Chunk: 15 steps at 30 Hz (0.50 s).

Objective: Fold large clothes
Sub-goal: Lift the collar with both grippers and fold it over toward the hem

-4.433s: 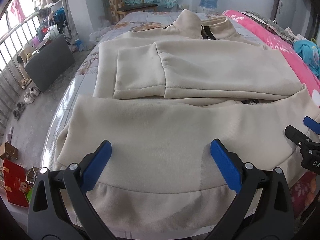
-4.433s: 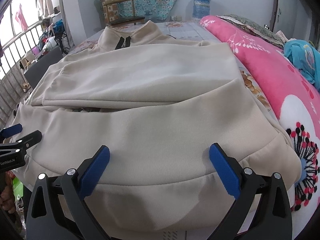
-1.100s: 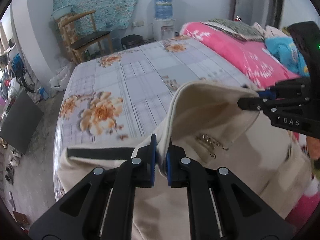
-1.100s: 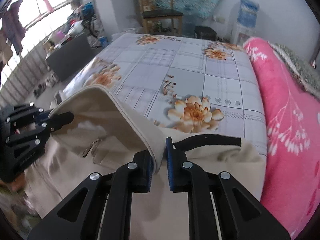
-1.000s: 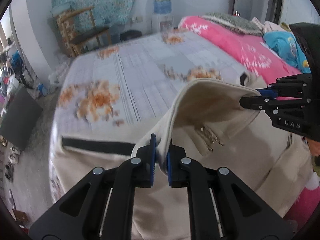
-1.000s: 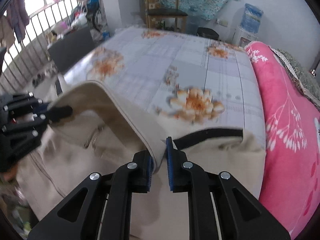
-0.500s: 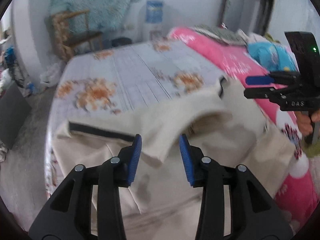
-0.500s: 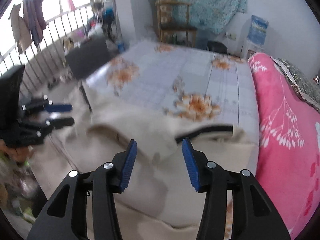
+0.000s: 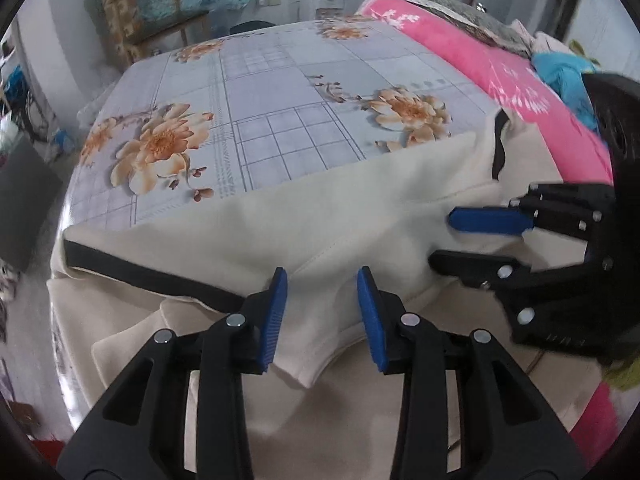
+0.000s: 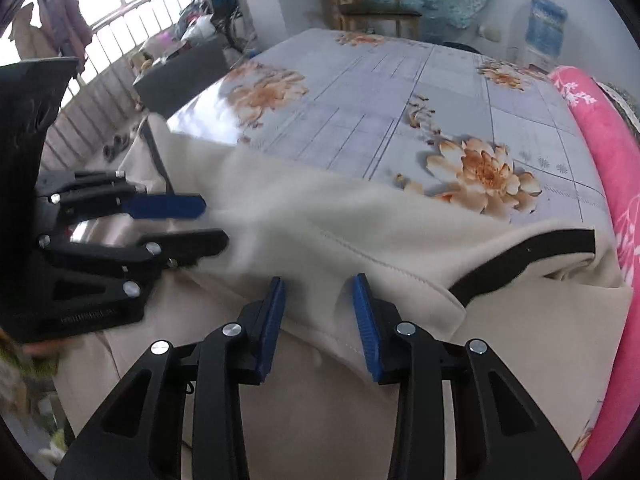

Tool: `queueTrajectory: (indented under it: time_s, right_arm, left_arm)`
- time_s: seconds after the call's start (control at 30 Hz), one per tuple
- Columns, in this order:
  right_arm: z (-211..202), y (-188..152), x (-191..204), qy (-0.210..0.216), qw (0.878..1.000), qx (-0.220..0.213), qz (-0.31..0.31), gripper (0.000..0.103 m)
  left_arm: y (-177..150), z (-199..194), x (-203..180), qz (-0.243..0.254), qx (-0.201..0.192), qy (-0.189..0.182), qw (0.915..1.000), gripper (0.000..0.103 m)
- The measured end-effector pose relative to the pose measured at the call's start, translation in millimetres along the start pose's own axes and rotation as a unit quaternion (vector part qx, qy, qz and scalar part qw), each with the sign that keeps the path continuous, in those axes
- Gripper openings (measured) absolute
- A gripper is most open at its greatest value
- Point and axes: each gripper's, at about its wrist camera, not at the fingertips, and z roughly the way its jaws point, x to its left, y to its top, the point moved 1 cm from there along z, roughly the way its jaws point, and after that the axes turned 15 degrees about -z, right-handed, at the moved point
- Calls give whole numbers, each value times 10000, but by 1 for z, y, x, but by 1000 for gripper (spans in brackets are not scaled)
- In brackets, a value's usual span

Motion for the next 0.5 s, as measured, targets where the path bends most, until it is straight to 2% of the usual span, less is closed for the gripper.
queueTrajectory:
  time_s: [0.17,0.33,0.43,0.5]
  right_arm:
    - [-19,-8,-6,-363,9993,8,-55,34]
    - [-17,-26,-8,-445,9989,21,-143,33]
    - [-25,-25,-7,-536,9983,176,118,33]
    - [-36,-29,-8,-606,9974,187,328,36]
  left_arm:
    - [-7,-6,5,33,121,-47,9999,36]
    - [-14,-6,12,-125,171,-221,9995,36]
    - [-16,-10,17,-313,314,-292,9986,36]
    - [-18,-19,24,-479,349,-301,9978,42]
